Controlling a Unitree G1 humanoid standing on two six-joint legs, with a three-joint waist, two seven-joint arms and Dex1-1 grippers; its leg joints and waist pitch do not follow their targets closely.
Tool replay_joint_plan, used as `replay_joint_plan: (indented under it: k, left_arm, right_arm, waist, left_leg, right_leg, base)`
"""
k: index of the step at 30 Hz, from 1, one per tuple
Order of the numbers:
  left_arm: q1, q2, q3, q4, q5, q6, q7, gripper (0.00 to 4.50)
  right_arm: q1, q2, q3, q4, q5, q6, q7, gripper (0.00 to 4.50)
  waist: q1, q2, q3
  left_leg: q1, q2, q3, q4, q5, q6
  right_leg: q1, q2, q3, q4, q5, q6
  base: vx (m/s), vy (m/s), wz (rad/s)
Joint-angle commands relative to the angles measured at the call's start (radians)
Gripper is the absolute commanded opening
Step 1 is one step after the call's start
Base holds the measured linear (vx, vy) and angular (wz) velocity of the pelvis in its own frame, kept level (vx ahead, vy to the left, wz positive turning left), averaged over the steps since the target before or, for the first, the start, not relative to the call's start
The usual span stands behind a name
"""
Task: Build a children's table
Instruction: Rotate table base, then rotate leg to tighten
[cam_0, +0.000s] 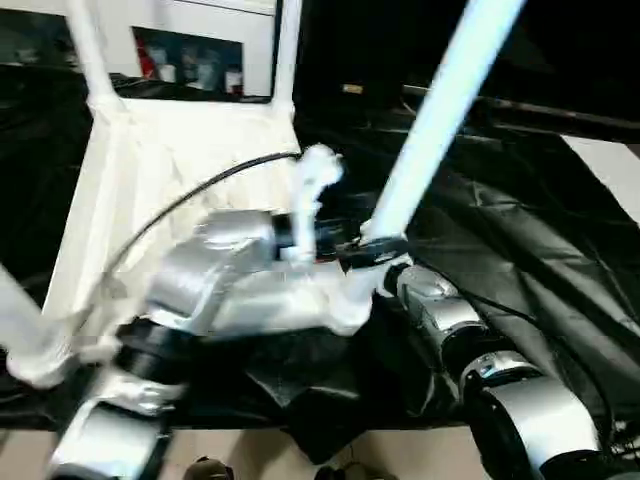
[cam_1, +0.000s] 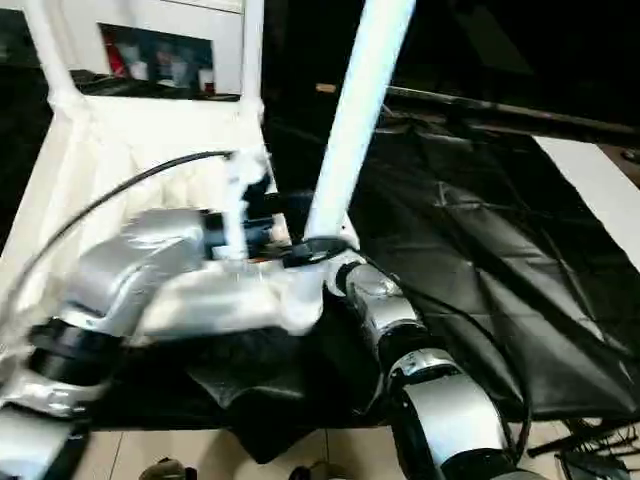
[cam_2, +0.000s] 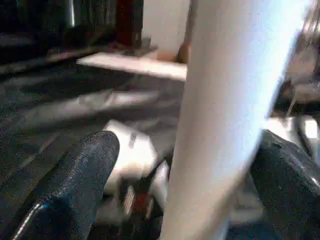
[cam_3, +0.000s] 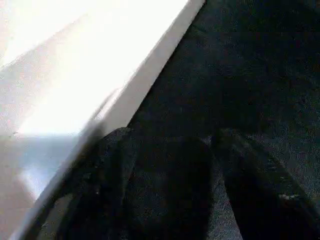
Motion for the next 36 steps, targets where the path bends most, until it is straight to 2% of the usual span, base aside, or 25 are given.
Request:
replay_joint_plan:
  k: [1,2,4,5,6,7,9,10,11,12,13,14,16,17,18,19,20,21,22,23,24,28,33,36]
  left_arm:
    - [0.030,0.045,-0.038,0.014,0.051,-0.024,-0.046,4.47]
    - [0.046,0.070,-0.055,0.010,0.059,-0.027,-0.071,4.47]
    - [0.069,0.098,-0.083,0.021,0.080,-0.059,-0.107,4.47]
    - [0.076,0.117,-0.107,0.031,0.098,-0.064,-0.123,4.19]
    - [0.077,0.124,-0.117,0.036,0.108,-0.067,-0.125,4.19]
    - [0.079,0.132,-0.129,0.043,0.123,-0.071,-0.124,4.12]
    - [0.083,0.152,-0.165,0.065,0.167,-0.082,-0.122,3.99]
    - [0.091,0.157,-0.175,0.072,0.184,-0.097,-0.127,3.99]
    - [0.097,0.157,-0.177,0.074,0.189,-0.108,-0.134,3.85]
    - [0.100,0.156,-0.176,0.074,0.190,-0.112,-0.137,3.75]
    - [0.103,0.157,-0.178,0.074,0.194,-0.120,-0.140,3.70]
    - [0.105,0.159,-0.182,0.075,0.199,-0.122,-0.146,3.65]
    - [0.109,0.171,-0.199,0.072,0.212,-0.120,-0.166,3.46]
    - [0.109,0.171,-0.199,0.072,0.212,-0.120,-0.166,3.38]
    - [0.110,0.180,-0.206,0.067,0.216,-0.113,-0.172,3.33]
    - [0.111,0.188,-0.208,0.064,0.224,-0.108,-0.169,3.29]
    - [0.111,0.188,-0.208,0.064,0.224,-0.108,-0.169,3.14]
    - [0.114,0.194,-0.203,0.060,0.230,-0.097,-0.161,3.14]
    - [0.117,0.196,-0.199,0.059,0.231,-0.094,-0.158,3.00]
    - [0.122,0.196,-0.193,0.057,0.233,-0.089,-0.154,2.90]
    - [0.129,0.200,-0.187,0.053,0.234,-0.082,-0.151,2.85]
    - [0.144,0.210,-0.175,0.058,0.240,-0.080,-0.142,2.51]
    - [0.149,0.227,-0.175,0.069,0.256,-0.083,-0.144,2.12]
    - [0.154,0.232,-0.167,0.073,0.263,-0.081,-0.141,2.06]
  right_arm:
    - [0.025,-0.056,-0.006,-0.045,0.006,-0.008,0.059,2.82]
    - [0.037,-0.080,-0.006,-0.065,0.011,-0.006,0.095,2.82]
    - [0.060,-0.127,0.004,-0.100,0.007,-0.013,0.152,2.82]
    - [0.074,-0.156,0.015,-0.123,0.000,-0.017,0.183,2.82]
    - [0.081,-0.168,0.019,-0.133,-0.003,-0.019,0.196,2.82]
    - [0.087,-0.180,0.023,-0.144,-0.005,-0.020,0.211,2.82]
    - [0.125,-0.231,0.035,-0.212,-0.003,-0.017,0.288,2.82]
    - [0.161,-0.268,0.037,-0.281,0.016,-0.002,0.358,2.82]
    - [0.188,-0.291,0.034,-0.336,0.035,0.016,0.405,2.82]
    - [0.202,-0.303,0.031,-0.366,0.047,0.027,0.429,2.82]
    - [0.225,-0.321,0.028,-0.413,0.069,0.046,0.470,2.82]
    - [0.249,-0.342,0.027,-0.463,0.090,0.065,0.510,2.82]
    - [0.308,-0.397,0.038,-0.578,0.138,0.114,0.618,2.82]
    - [0.308,-0.397,0.038,-0.578,0.138,0.114,0.618,2.82]
    - [0.339,-0.425,0.045,-0.639,0.163,0.133,0.661,2.82]
    - [0.371,-0.449,0.045,-0.707,0.193,0.163,0.695,2.82]
    - [0.371,-0.449,0.045,-0.707,0.193,0.163,0.695,2.82]
    - [0.402,-0.463,0.036,-0.778,0.226,0.198,0.719,2.82]
    - [0.414,-0.467,0.031,-0.803,0.236,0.212,0.724,2.82]
    - [0.432,-0.474,0.023,-0.842,0.253,0.239,0.732,2.82]
    - [0.451,-0.480,0.019,-0.872,0.269,0.258,0.740,2.82]
    - [0.481,-0.483,0.018,-0.887,0.272,0.255,0.743,2.82]
    - [0.507,-0.481,0.030,-0.933,0.286,0.292,0.730,2.82]
    - [0.516,-0.480,0.032,-0.961,0.294,0.315,0.728,2.82]
  waist:
    - [0.006,0.034,-0.074]
    - [0.008,0.042,-0.075]
    - [0.009,0.040,-0.074]
    - [0.011,0.042,-0.075]
    - [0.014,0.047,-0.075]
    - [0.016,0.043,-0.075]
    - [0.021,0.047,-0.073]
    - [0.024,0.045,-0.075]
    - [0.027,0.048,-0.074]
    - [0.030,0.043,-0.074]
    - [0.031,0.048,-0.074]
    - [0.031,0.047,-0.075]
    - [0.030,0.048,-0.072]
    - [0.033,0.047,-0.070]
    - [0.032,0.052,-0.069]
    - [0.035,0.050,-0.069]
    - [0.035,0.049,-0.069]
    - [0.032,0.050,-0.070]
    - [0.033,0.053,-0.071]
    - [0.031,0.051,-0.071]
    - [0.033,0.055,-0.070]
    - [0.035,0.059,-0.069]
    - [0.037,0.057,-0.070]
    - [0.038,0.057,-0.070]
  left_leg:
    - [0.011,0.035,-0.019,-0.070,-0.186,-0.040]
    - [0.012,0.035,-0.020,-0.070,-0.187,-0.040]
    - [0.012,0.033,-0.018,-0.069,-0.184,-0.036]
    - [0.013,0.033,-0.017,-0.068,-0.182,-0.035]
    - [0.012,0.032,-0.017,-0.068,-0.183,-0.036]
    - [0.011,0.033,-0.017,-0.068,-0.179,-0.035]
    - [0.012,0.033,-0.017,-0.068,-0.194,-0.031]
    - [0.010,0.033,-0.018,-0.068,-0.190,-0.027]
    - [0.010,0.033,-0.019,-0.069,-0.190,-0.022]
    - [0.007,0.032,-0.018,-0.067,-0.178,-0.008]
    - [0.008,0.031,-0.019,-0.067,-0.176,-0.004]
    - [0.008,0.033,-0.018,-0.066,-0.178,0.000]
    - [0.009,0.033,-0.020,-0.068,-0.201,0.008]
    - [0.009,0.031,-0.019,-0.068,-0.207,0.013]
    - [0.009,0.033,-0.021,-0.068,-0.214,0.016]
    - [0.009,0.034,-0.021,-0.067,-0.217,0.019]
    - [0.008,0.033,-0.022,-0.068,-0.213,0.021]
    - [0.005,0.032,-0.023,-0.069,-0.203,0.021]
    - [0.007,0.033,-0.023,-0.067,-0.204,0.023]
    - [0.007,0.032,-0.022,-0.067,-0.203,0.024]
    - [0.008,0.032,-0.023,-0.067,-0.205,0.024]
    - [0.009,0.032,-0.023,-0.068,-0.225,0.016]
    - [0.009,0.032,-0.025,-0.069,-0.221,0.015]
    - [0.010,0.033,-0.025,-0.069,-0.219,0.015]
  right_leg:
    - [0.049,-0.084,0.059,-0.067,-0.168,-0.164]
    - [0.051,-0.084,0.059,-0.066,-0.162,-0.163]
    - [0.051,-0.081,0.059,-0.068,-0.157,-0.165]
    - [0.050,-0.081,0.060,-0.069,-0.156,-0.166]
    - [0.051,-0.081,0.060,-0.070,-0.154,-0.171]
    - [0.053,-0.080,0.059,-0.069,-0.153,-0.174]
    - [0.053,-0.080,0.060,-0.075,-0.166,-0.173]
    - [0.056,-0.082,0.060,-0.073,-0.170,-0.174]
    - [0.057,-0.082,0.060,-0.075,-0.170,-0.172]
    - [0.060,-0.082,0.061,-0.075,-0.167,-0.170]
    - [0.061,-0.080,0.061,-0.076,-0.169,-0.170]
    - [0.060,-0.082,0.061,-0.077,-0.171,-0.172]
    - [0.056,-0.082,0.058,-0.084,-0.231,-0.165]
    - [0.059,-0.080,0.058,-0.090,-0.252,-0.154]
    - [0.056,-0.082,0.059,-0.089,-0.275,-0.152]
    - [0.056,-0.083,0.059,-0.093,-0.292,-0.141]
    - [0.057,-0.082,0.058,-0.094,-0.296,-0.138]
    - [0.058,-0.081,0.057,-0.092,-0.291,-0.138]
    - [0.055,-0.082,0.057,-0.092,-0.289,-0.139]
    - [0.054,-0.081,0.055,-0.093,-0.295,-0.141]
    - [0.054,-0.081,0.056,-0.094,-0.298,-0.141]
    - [0.050,-0.083,0.054,-0.099,-0.333,-0.140]
    - [0.051,-0.083,0.053,-0.098,-0.329,-0.134]
    - [0.051,-0.083,0.054,-0.097,-0.326,-0.130]
  base:
    - [0.000,0.000,0.00]
    - [0.000,0.000,0.00]
    - [0.000,0.000,0.00]
    - [0.000,0.000,0.00]
    - [0.000,0.000,0.00]
    - [0.000,0.000,0.00]
    - [0.000,0.000,0.00]
    - [0.000,0.000,0.00]
    - [0.000,0.000,0.00]
    - [0.000,0.000,0.00]
    - [0.000,0.000,0.00]
    - [0.000,0.000,0.00]
    - [0.000,0.000,0.00]
    - [0.000,0.000,0.00]
    - [0.000,0.000,0.00]
    - [0.000,0.000,0.00]
    - [0.000,0.000,0.00]
    - [0.000,0.000,0.00]
    - [0.000,0.000,0.00]
    - [0.000,0.000,0.00]
    - [0.000,0.000,0.00]
    - [0.000,0.000,0.00]
    - [0.000,0.000,0.00]
    - [0.000,0.000,0.00]
